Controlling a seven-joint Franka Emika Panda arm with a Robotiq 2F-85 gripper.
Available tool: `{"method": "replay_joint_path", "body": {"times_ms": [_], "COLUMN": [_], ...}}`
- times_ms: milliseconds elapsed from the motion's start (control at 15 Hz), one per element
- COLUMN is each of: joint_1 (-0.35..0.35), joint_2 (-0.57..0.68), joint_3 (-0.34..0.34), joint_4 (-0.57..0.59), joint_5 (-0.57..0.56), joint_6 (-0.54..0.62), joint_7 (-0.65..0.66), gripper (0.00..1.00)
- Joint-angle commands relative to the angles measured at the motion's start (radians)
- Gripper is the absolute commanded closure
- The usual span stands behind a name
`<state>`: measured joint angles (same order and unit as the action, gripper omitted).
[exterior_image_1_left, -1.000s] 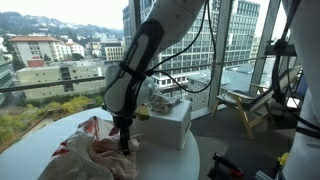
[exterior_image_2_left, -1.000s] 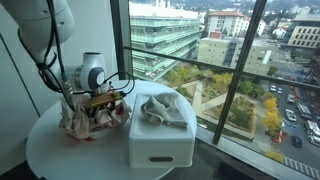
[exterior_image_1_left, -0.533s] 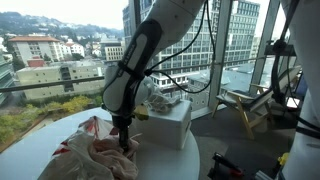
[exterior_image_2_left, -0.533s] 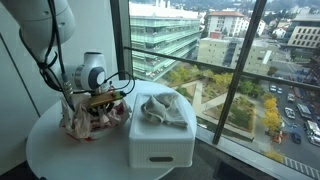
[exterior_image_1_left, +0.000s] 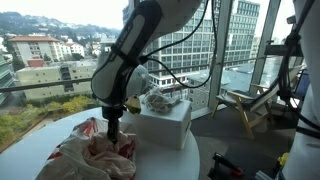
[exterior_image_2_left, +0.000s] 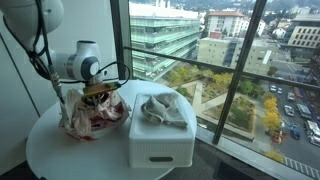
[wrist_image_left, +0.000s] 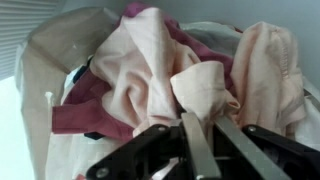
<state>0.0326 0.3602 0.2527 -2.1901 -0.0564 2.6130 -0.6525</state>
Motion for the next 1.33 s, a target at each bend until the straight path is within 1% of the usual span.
{"method": "replay_joint_path", "body": {"times_ms": [0,133,267,333,467,667,733,800,867,933,1000,1067,1200,1267], "joint_1": [0.009,0.028,0.059,0.061,0.066,0.092,0.104,0.114,0.119,0.122,0.119,0.106,0.092,0.081], "joint_2": [0.028,0.075,0.132,0.157,0.220,0.308,0.335,0.356,0.375,0.384,0.384,0.370,0.334,0.317], "joint_3": [0.031,0.033,0.020,0.028,0.040,0.018,-0.001,-0.017,-0.027,-0.032,-0.025,-0.005,0.017,0.031], "joint_4": [0.056,0.095,0.140,0.161,0.205,0.279,0.303,0.324,0.344,0.355,0.360,0.355,0.333,0.322], "joint_5": [0.022,-0.003,-0.040,-0.040,-0.038,-0.082,-0.111,-0.137,-0.156,-0.165,-0.159,-0.136,-0.119,-0.107], "joint_6": [0.008,0.011,0.012,-0.004,0.006,0.007,0.006,0.001,-0.007,-0.011,-0.022,-0.050,-0.054,-0.057], "joint_7": [-0.023,-0.024,-0.003,-0.012,-0.029,-0.018,-0.009,-0.003,0.002,0.010,0.016,0.016,0.015,0.009], "gripper": [0.86,0.86,0.86,0.86,0.86,0.87,0.86,0.87,0.86,0.86,0.84,0.60,0.56,0.50]}}
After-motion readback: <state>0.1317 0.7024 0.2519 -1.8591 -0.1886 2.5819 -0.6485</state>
